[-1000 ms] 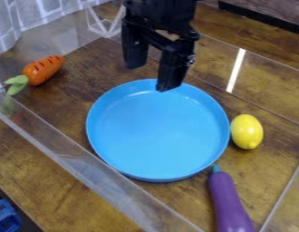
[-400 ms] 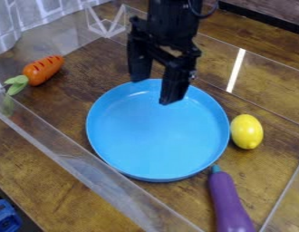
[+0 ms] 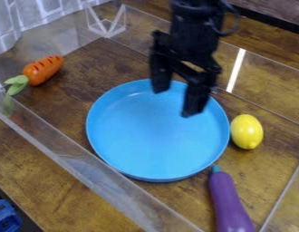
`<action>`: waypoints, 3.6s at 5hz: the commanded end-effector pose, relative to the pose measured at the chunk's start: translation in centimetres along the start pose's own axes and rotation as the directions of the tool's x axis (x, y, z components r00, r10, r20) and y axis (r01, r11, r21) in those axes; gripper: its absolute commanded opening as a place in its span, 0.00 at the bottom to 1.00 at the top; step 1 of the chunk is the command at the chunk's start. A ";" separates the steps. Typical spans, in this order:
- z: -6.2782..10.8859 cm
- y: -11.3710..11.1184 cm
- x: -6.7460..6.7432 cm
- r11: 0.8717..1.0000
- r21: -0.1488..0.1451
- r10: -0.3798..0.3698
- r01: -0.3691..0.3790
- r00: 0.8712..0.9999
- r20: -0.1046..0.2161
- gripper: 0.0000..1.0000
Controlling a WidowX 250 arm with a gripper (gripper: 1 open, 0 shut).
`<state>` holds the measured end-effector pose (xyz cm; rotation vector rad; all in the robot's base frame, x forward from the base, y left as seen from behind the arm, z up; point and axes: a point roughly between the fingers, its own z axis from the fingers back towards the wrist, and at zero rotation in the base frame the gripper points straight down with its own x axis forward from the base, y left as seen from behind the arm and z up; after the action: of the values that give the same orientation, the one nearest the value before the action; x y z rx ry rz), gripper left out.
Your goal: Move the carrot to the left side
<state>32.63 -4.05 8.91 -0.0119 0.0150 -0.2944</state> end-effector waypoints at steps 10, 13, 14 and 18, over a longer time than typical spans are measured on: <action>-2.6 -2.2 8.7 0.998 0.010 -0.056 0.055 0.974 0.221 0.00; -2.6 -1.5 8.7 0.998 0.013 -0.056 0.054 0.971 0.234 0.00; -2.2 -1.4 8.7 0.999 0.013 -0.054 0.052 0.969 0.240 1.00; -0.4 -1.1 8.8 0.999 0.021 -0.049 0.045 0.963 0.266 1.00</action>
<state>39.67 -8.50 4.71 -0.0407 -0.1586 -0.3594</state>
